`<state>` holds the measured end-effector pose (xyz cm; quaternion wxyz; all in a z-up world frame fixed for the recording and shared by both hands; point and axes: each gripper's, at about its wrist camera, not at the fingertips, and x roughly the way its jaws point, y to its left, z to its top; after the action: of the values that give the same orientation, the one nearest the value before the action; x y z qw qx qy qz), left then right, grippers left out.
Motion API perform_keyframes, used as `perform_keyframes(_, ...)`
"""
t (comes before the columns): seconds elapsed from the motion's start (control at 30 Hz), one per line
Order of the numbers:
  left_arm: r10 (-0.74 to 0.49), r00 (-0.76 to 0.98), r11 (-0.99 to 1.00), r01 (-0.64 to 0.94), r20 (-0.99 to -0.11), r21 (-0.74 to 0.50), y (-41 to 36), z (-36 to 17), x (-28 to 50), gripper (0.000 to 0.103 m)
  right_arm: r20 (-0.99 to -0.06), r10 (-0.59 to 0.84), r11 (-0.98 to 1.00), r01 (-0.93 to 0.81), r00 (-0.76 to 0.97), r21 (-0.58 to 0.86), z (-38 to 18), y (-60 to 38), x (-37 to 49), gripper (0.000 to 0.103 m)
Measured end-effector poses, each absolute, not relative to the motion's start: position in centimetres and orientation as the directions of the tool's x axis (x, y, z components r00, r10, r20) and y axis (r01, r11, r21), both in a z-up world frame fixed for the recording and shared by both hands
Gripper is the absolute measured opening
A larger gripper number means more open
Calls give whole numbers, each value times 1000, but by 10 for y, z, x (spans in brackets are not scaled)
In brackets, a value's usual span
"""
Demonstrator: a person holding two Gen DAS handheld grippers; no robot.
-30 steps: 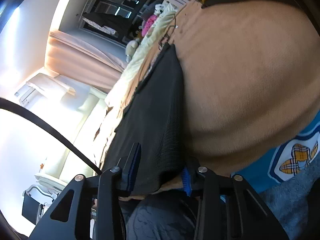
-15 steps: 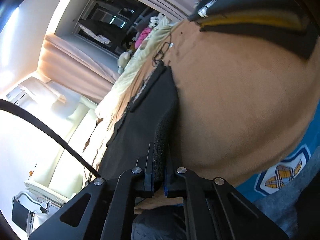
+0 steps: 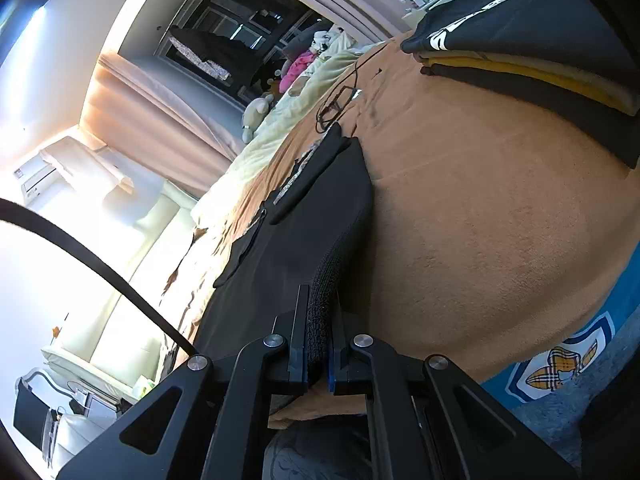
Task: Fold small clothes
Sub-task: 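Close the right gripper on the hem while the left gripper closes on it too, then lift the hem with both grippers and fold it over toward the collar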
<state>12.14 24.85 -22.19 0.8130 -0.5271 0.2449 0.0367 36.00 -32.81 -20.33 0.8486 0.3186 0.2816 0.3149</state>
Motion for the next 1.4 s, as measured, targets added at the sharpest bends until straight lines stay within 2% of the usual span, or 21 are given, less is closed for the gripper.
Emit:
perform_keyframes(0.4,-222,850,430,-354,-477,-831,259,-235,142,53,-281,714,601,-355,641,716,-201,-331,371,2)
perform_keyframes(0.43,-220,847,431,-361,-484,-827,259,-236,143,50,-282,714,602,-355,641,716,-201,-332,371,2)
perform_keyframes(0.5,-209,829,438,-395,-519,-807,260,-237,146,26,-285,712,604,-353,642,714,-200,-332,372,2)
perform_keyframes(0.57,-198,814,435,-427,-547,-793,263,-240,146,14,-281,712,602,-353,644,716,-198,-333,373,2)
perform_keyframes(0.63,-190,813,425,-438,-551,-792,267,-242,143,8,-279,710,604,-356,646,714,-195,-332,372,2)
perform_keyframes(0.83,-155,816,452,-443,-557,-774,269,-230,139,5,-283,695,611,-335,661,717,-183,-333,366,2)
perform_keyframes(1.4,-92,909,447,-327,-406,-833,302,-151,97,5,-258,694,606,-353,672,713,-134,-320,318,2)
